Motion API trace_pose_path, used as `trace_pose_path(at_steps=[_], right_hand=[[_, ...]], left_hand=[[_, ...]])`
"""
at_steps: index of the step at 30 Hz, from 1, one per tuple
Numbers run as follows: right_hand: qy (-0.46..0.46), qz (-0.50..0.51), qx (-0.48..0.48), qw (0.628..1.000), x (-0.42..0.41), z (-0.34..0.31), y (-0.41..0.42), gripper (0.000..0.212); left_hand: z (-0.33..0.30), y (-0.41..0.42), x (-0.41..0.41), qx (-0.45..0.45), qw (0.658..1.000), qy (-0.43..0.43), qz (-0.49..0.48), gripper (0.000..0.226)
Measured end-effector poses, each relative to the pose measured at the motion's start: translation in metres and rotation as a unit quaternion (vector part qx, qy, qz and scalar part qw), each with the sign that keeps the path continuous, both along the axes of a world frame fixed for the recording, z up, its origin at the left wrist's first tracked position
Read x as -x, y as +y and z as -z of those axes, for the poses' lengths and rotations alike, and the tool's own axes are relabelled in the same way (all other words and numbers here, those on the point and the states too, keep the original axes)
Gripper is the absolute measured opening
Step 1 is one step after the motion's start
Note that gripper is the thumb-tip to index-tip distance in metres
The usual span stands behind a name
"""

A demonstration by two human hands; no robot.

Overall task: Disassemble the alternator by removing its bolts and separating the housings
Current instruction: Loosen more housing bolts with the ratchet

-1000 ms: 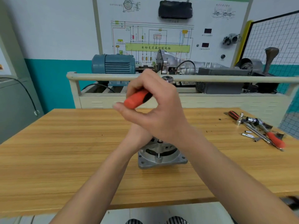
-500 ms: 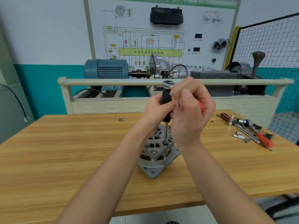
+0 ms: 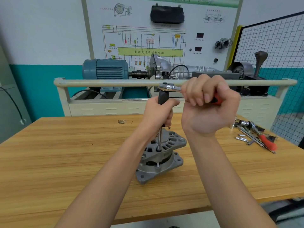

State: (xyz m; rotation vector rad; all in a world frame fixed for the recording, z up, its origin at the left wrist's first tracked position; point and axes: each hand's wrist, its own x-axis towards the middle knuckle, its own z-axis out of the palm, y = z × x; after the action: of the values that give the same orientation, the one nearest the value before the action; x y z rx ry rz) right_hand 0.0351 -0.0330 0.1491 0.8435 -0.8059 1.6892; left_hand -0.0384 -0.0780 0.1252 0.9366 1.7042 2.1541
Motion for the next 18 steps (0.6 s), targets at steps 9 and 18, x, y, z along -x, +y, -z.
trace_pose_path(at_steps=[9, 18], right_hand=[[-0.063, -0.165, 0.082, 0.981, 0.013, -0.008, 0.005, 0.027], [-0.079, -0.164, 0.075, 0.980, 0.013, -0.008, 0.005, 0.030]], left_hand=[[0.003, -0.025, 0.016, 0.004, 0.999, 0.031, -0.015, 0.041], [-0.009, -0.024, 0.018, 0.027, 0.999, 0.007, 0.047, 0.055]])
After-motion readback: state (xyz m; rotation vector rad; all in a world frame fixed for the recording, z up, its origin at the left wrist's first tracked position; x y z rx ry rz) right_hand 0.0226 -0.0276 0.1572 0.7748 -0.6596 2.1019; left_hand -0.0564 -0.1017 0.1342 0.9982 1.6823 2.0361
